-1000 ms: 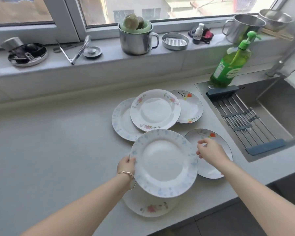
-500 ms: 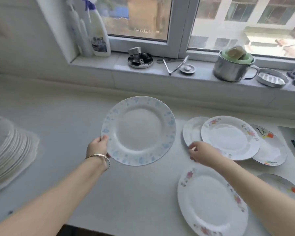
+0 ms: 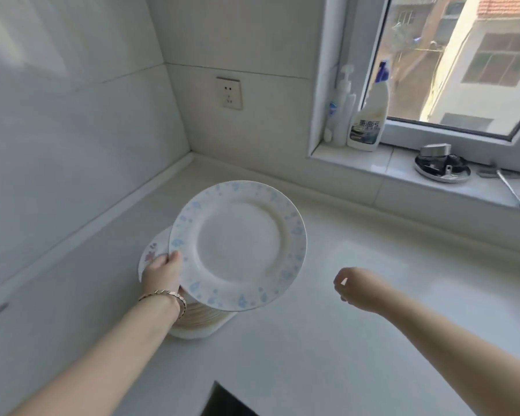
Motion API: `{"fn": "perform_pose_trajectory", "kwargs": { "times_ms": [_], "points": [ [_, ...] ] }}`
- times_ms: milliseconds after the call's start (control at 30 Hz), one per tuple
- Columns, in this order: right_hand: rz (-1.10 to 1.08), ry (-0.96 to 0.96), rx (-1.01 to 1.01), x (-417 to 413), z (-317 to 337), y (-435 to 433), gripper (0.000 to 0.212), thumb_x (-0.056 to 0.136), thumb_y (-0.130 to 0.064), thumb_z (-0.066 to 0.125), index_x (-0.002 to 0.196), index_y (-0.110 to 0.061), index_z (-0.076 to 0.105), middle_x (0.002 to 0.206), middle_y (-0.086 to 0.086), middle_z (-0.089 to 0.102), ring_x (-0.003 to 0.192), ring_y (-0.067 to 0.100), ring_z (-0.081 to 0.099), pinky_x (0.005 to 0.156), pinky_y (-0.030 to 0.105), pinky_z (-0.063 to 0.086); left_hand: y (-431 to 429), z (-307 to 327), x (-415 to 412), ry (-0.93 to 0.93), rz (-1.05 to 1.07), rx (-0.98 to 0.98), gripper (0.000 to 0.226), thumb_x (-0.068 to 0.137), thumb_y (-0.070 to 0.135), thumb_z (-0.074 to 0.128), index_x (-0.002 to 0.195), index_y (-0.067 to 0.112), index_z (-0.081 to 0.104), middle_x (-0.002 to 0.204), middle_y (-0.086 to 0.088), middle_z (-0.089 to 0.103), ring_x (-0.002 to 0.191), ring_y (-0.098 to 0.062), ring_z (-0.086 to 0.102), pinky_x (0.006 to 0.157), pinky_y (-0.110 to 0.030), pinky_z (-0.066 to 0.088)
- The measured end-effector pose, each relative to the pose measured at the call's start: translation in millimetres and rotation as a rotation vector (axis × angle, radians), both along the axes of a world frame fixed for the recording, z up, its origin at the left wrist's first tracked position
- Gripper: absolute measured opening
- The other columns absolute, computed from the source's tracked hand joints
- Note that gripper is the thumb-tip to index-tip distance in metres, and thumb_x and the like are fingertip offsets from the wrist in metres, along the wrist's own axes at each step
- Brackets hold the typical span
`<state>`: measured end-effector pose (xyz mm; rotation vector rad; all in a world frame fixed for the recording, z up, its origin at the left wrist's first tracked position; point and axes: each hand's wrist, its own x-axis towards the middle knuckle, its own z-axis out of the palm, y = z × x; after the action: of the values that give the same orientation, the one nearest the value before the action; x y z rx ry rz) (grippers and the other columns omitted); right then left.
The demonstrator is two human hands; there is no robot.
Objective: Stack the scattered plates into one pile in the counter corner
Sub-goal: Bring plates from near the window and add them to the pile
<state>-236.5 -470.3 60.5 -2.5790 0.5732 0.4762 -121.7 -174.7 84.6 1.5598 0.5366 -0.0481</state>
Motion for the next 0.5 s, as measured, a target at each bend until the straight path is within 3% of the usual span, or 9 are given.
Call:
{"fn": "perform_pose_trajectory", "kwargs": {
  "times_ms": [133,200,333,400,433,500],
  "points": [
    [0.033,0.021,0.011,35,-3,45,0.01,0.091,-0.026,0.043,0.089,-0.028,0.053,0.108,0.001,0.068,0.089,0.02,0.063,0.075,0.025,0.046,46,-3,28,0.054,0.093,0.029,0.03,0.086,0.011,0.052,0.056,0.012,0.054,0.027,0.007,0.051,0.052,-0.021,0.046,0.065,-0.033,0.042],
    [0.042,0.039,0.016,45,-7,58,0.01,0.091,-0.026,0.043,0.089,-0.028,0.053,0.105,0.0,0.068,0.083,0.018,0.06,0.071,0.023,0.045,59,-6,36,0.088,0.13,0.028,0.029,0.087,0.01,0.051,0.058,0.009,0.053,0.035,0.002,0.054,0.056,-0.021,0.05,0.074,-0.04,0.048],
    [0.046,0.054,0.023,58,-10,73,0.011,0.091,-0.023,0.044,0.088,-0.026,0.054,0.092,-0.001,0.068,0.076,0.016,0.06,0.064,0.022,0.044,76,-22,47,0.165,0.184,0.02,0.017,0.088,0.007,0.049,0.074,0.002,0.057,0.065,-0.014,0.055,0.082,-0.026,0.055,0.095,-0.053,0.05],
    [0.042,0.064,0.024,63,-11,76,0.012,0.09,-0.022,0.044,0.087,-0.026,0.055,0.085,-0.002,0.068,0.072,0.015,0.061,0.063,0.022,0.045,80,-30,50,0.186,0.199,0.017,0.019,0.088,0.007,0.049,0.095,-0.005,0.062,0.082,-0.02,0.062,0.085,-0.026,0.055,0.096,-0.053,0.049],
    [0.045,0.071,0.021,65,-11,78,0.013,0.09,-0.022,0.044,0.086,-0.027,0.055,0.083,-0.004,0.068,0.071,0.015,0.061,0.062,0.022,0.044,81,-33,51,0.191,0.205,0.017,0.024,0.089,0.006,0.049,0.104,-0.008,0.062,0.085,-0.017,0.062,0.085,-0.026,0.055,0.095,-0.051,0.05],
    [0.047,0.081,0.014,69,-12,80,0.013,0.09,-0.022,0.043,0.086,-0.027,0.055,0.083,-0.004,0.067,0.071,0.014,0.061,0.061,0.021,0.045,83,-38,52,0.19,0.197,0.015,0.027,0.09,0.005,0.049,0.109,-0.01,0.061,0.072,-0.013,0.056,0.085,-0.026,0.053,0.089,-0.045,0.049]
  ]
}}
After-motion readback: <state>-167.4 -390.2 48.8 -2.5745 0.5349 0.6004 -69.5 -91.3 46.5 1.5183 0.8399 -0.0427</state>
